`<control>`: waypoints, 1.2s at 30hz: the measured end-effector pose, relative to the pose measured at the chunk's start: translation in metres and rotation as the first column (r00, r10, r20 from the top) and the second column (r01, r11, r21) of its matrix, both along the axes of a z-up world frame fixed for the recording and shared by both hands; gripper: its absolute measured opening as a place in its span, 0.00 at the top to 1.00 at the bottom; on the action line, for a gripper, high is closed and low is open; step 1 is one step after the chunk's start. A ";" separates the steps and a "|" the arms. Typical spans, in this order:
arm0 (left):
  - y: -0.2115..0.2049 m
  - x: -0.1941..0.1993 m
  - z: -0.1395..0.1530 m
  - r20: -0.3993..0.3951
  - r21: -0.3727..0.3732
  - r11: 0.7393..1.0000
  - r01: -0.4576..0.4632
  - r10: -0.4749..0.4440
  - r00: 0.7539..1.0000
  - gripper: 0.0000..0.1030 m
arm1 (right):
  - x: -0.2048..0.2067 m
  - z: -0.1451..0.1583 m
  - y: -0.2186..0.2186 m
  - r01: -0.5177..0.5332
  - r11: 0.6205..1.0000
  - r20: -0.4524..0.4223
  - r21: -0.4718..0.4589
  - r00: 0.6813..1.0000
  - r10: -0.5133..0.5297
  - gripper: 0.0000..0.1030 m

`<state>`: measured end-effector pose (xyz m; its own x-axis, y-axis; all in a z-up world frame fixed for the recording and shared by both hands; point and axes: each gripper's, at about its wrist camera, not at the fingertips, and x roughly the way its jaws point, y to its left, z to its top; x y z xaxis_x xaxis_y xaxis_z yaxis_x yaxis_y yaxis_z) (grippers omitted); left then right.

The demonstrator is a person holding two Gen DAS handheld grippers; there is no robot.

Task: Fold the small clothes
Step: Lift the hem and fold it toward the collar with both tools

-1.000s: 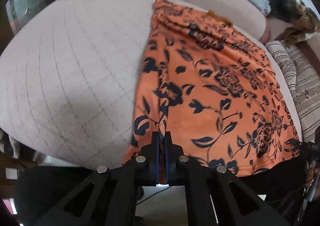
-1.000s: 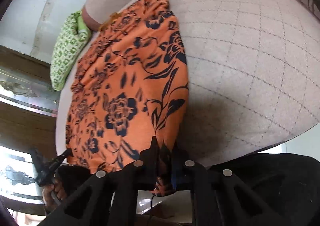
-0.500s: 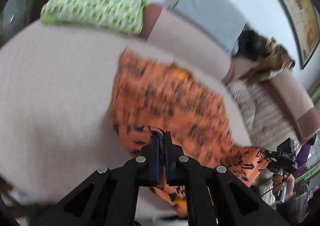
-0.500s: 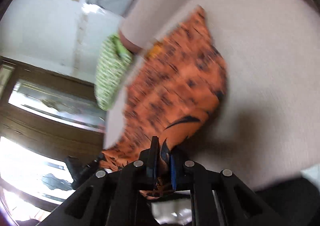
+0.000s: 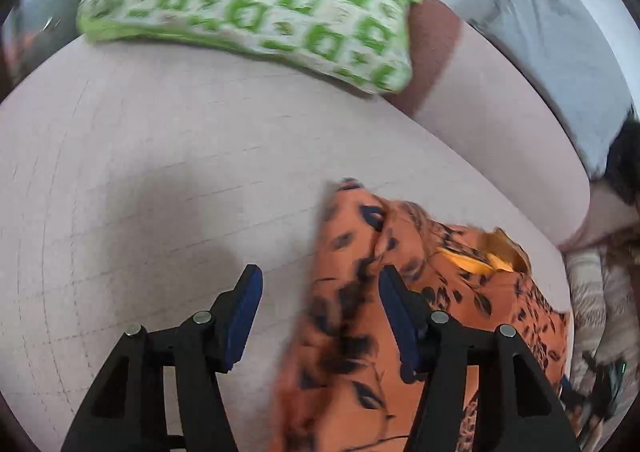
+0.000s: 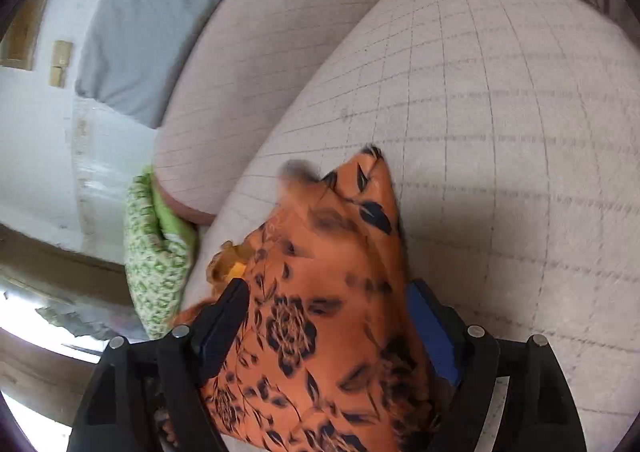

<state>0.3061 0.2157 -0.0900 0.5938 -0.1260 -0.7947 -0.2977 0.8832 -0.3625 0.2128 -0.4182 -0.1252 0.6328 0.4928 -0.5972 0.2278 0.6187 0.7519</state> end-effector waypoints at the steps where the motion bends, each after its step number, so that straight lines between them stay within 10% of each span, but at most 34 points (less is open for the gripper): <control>1: 0.005 -0.008 0.002 0.014 0.011 1.000 -0.013 0.013 1.000 0.41 | -0.011 0.005 0.000 0.003 0.998 0.021 -0.056 1.000 -0.002 0.19; 9: -0.039 -0.052 0.009 0.042 0.076 0.954 0.289 -0.292 0.955 0.36 | -0.047 0.003 -0.001 -0.127 0.958 -0.050 -0.258 0.992 0.118 0.19; 18: -0.070 0.028 0.007 -0.032 0.151 0.904 0.400 -0.400 0.916 0.36 | -0.053 0.022 0.039 -0.200 0.916 0.030 -0.349 0.974 0.224 0.19; 22: -0.079 0.059 -0.012 -0.120 0.124 0.889 0.441 -0.427 0.896 0.54 | -0.055 0.014 0.056 -0.245 0.894 0.013 -0.374 0.963 0.269 0.19; 26: -0.066 0.075 -0.024 -0.152 0.066 0.918 0.392 -0.379 0.913 0.94 | -0.056 0.008 0.060 -0.254 0.891 0.003 -0.375 0.961 0.275 0.19; 31: -0.042 0.035 0.022 0.095 0.195 0.953 0.234 -0.255 0.962 0.96 | -0.053 0.001 0.054 -0.257 0.892 -0.019 -0.372 0.963 0.269 0.19; 36: -0.031 0.048 -0.027 -0.040 0.134 0.960 0.245 -0.242 0.970 0.85 | -0.055 -0.003 0.056 -0.248 0.901 -0.031 -0.356 0.967 0.254 0.19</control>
